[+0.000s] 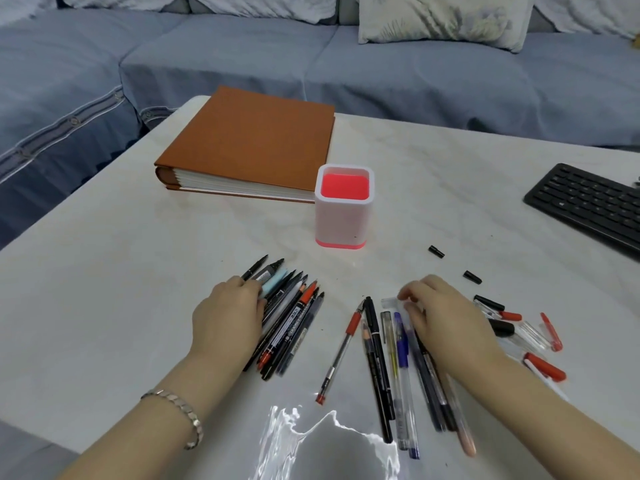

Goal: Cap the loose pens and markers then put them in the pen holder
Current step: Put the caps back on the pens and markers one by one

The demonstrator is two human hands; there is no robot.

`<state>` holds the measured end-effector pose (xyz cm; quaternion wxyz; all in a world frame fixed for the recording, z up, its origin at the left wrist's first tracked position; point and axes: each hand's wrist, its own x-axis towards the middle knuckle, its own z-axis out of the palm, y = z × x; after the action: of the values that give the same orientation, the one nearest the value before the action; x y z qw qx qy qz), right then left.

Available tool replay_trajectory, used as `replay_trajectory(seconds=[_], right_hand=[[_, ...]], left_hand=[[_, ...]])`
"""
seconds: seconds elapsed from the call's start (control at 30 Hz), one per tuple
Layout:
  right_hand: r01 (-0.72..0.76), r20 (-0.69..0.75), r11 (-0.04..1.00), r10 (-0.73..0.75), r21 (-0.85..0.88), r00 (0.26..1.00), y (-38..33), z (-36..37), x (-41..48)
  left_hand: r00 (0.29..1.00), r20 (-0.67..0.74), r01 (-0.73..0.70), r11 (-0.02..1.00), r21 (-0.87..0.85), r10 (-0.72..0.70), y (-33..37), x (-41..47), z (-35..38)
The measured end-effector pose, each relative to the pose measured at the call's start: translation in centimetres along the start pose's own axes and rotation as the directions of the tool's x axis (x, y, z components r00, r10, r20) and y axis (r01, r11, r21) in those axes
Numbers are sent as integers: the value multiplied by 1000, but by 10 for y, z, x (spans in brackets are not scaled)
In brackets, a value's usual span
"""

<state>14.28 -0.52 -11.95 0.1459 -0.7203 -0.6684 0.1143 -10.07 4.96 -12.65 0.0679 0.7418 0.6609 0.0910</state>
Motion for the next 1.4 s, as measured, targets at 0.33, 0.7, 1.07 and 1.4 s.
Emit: replay_trajectory(seconds=[0.33,0.7,1.07,1.4], right_hand=[[114,191,983,-85,-147,978,16,12,29],[52,-17,994,-51,93,999,10,7,9],[-258,137,434,292,863,947,-1,-40,-38],[-205,148,190,278,960,949,17,-42,-64]], left_hand=[[997,79,21,1000,18,-23,2,8,1],[1000,10,11,980,-196,-10,14,5,-14],[953,163,-74,720,-690,254,61,-37,-29],[903,254,-38,652,-757,347,87,-64,-27]])
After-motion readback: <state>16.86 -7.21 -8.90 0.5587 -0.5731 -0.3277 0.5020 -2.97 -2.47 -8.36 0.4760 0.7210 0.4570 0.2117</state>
